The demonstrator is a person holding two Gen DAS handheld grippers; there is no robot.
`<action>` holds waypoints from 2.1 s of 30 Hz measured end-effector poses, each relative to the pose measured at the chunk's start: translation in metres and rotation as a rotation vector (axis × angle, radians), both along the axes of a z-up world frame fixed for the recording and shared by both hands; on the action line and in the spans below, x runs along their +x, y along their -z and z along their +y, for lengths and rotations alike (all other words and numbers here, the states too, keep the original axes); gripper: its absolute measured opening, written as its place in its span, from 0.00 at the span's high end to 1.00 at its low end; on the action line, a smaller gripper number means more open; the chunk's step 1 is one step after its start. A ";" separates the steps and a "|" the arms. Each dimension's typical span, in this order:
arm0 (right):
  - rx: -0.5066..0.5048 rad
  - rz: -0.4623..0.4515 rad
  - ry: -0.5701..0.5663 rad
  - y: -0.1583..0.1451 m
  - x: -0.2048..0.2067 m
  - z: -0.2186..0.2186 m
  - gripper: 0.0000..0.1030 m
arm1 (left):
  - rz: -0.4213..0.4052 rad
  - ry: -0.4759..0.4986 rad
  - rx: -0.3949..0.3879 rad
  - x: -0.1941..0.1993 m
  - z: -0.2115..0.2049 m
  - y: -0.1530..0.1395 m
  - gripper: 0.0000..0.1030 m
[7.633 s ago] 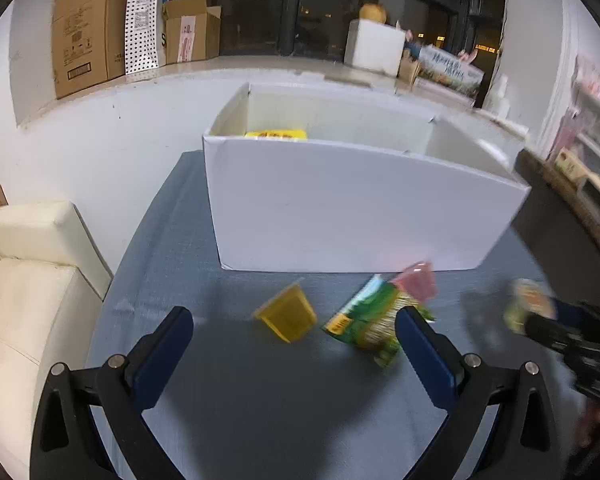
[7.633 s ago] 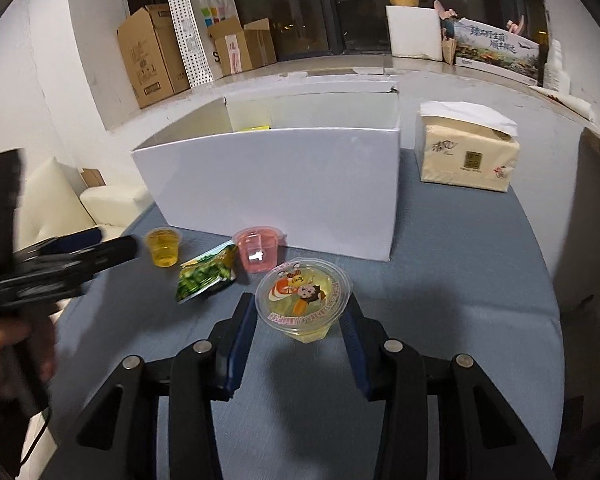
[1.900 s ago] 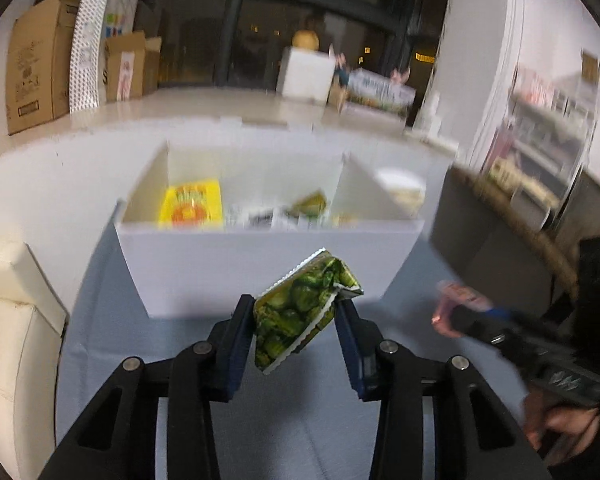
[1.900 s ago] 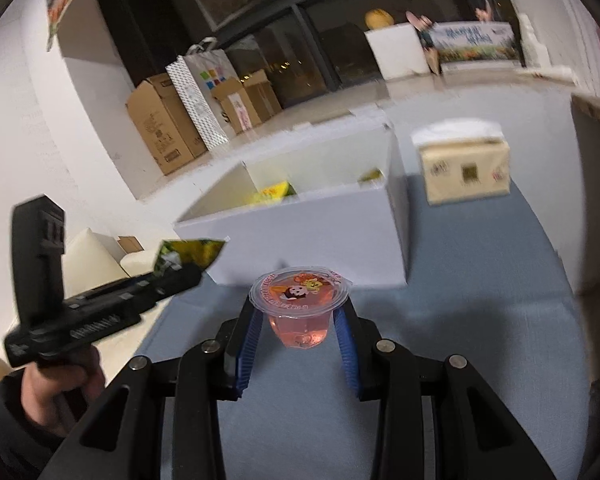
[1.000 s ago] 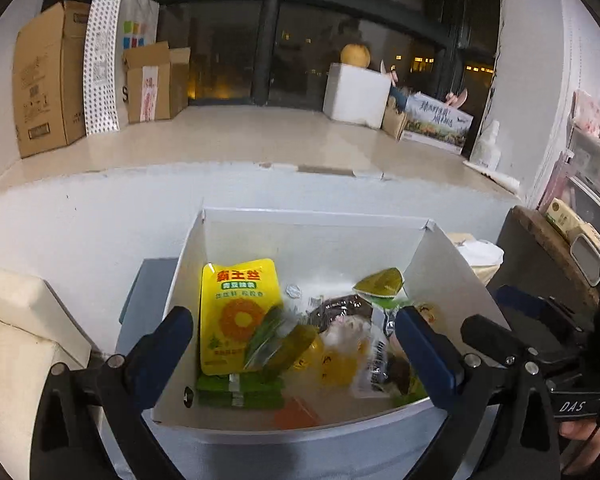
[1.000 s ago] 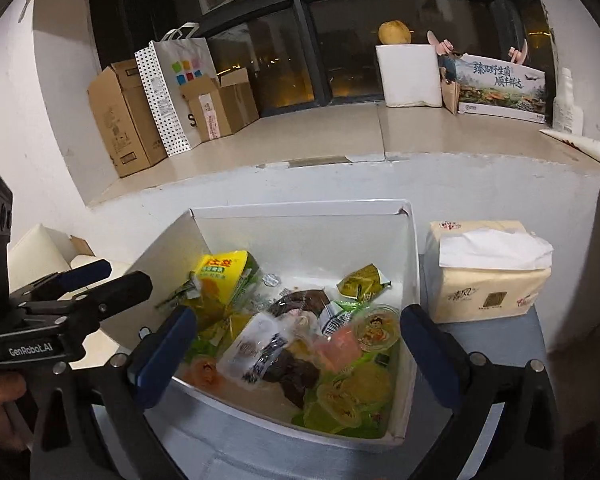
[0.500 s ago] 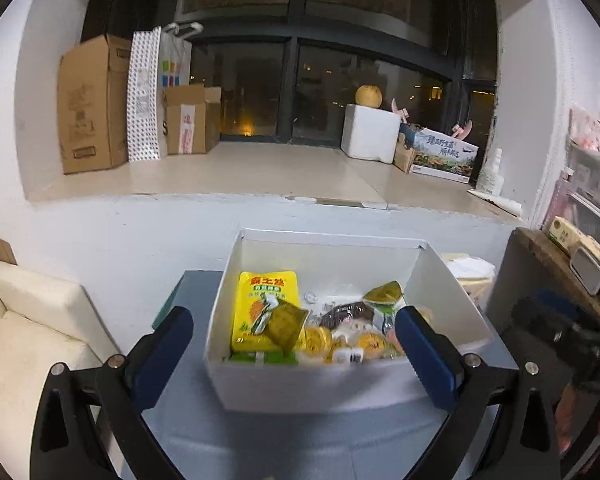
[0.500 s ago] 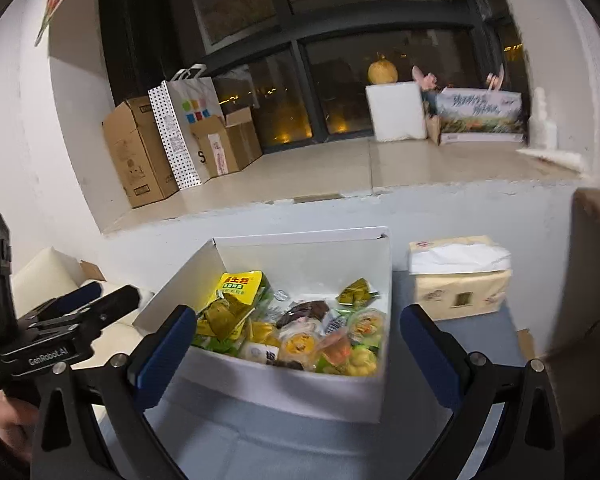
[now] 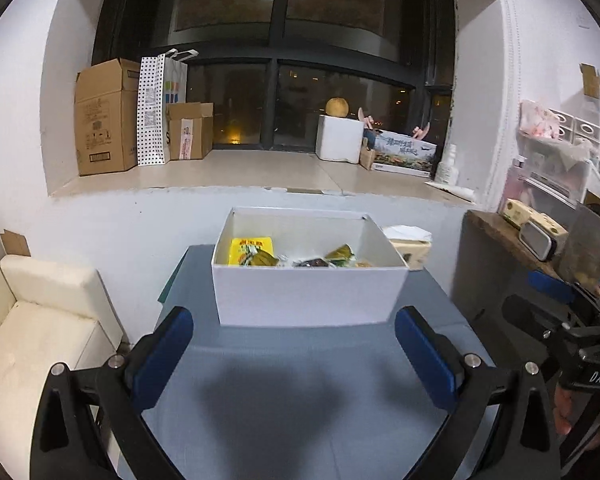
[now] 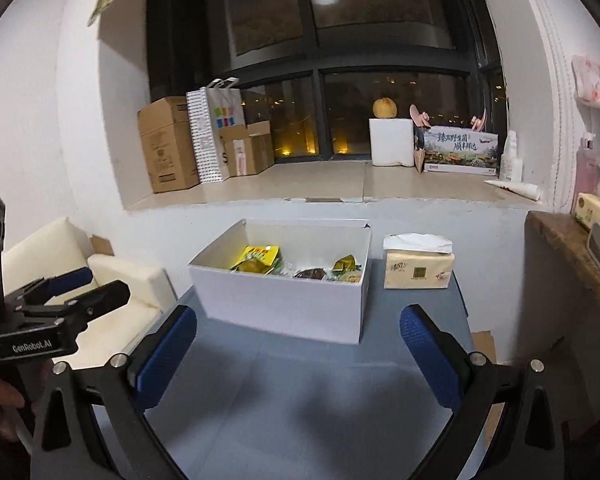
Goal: Organize snacks
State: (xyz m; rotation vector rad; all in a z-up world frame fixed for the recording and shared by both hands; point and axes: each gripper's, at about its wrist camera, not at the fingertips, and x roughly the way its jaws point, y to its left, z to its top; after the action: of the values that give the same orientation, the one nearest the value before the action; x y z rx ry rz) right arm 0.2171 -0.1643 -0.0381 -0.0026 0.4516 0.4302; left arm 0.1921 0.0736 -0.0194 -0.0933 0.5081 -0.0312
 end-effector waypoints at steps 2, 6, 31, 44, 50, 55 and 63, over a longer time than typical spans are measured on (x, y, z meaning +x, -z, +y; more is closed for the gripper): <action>0.016 0.007 -0.013 0.000 -0.015 -0.004 0.00 | 0.005 -0.002 0.001 -0.018 -0.002 -0.001 0.00; -0.008 0.007 0.005 0.003 -0.042 -0.007 0.00 | 0.009 -0.004 0.009 -0.050 -0.011 0.000 0.00; 0.002 0.053 0.006 0.016 -0.064 -0.012 0.00 | 0.035 -0.018 0.023 -0.081 -0.015 0.006 0.00; 0.006 0.058 0.004 0.016 -0.066 -0.015 0.00 | 0.039 -0.016 0.028 -0.082 -0.018 0.005 0.00; 0.005 0.060 0.004 0.016 -0.065 -0.016 0.00 | 0.040 -0.015 0.023 -0.082 -0.018 0.005 0.00; 0.005 0.058 0.002 0.016 -0.066 -0.015 0.00 | 0.040 -0.013 0.031 -0.082 -0.020 0.004 0.00; 0.003 0.053 0.001 0.015 -0.067 -0.014 0.00 | 0.035 -0.019 0.032 -0.082 -0.019 0.003 0.00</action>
State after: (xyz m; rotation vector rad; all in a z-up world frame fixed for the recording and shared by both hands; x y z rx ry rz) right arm 0.1503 -0.1786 -0.0531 0.0121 0.5030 0.4307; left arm 0.1097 0.0547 -0.0224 -0.0671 0.5428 -0.0024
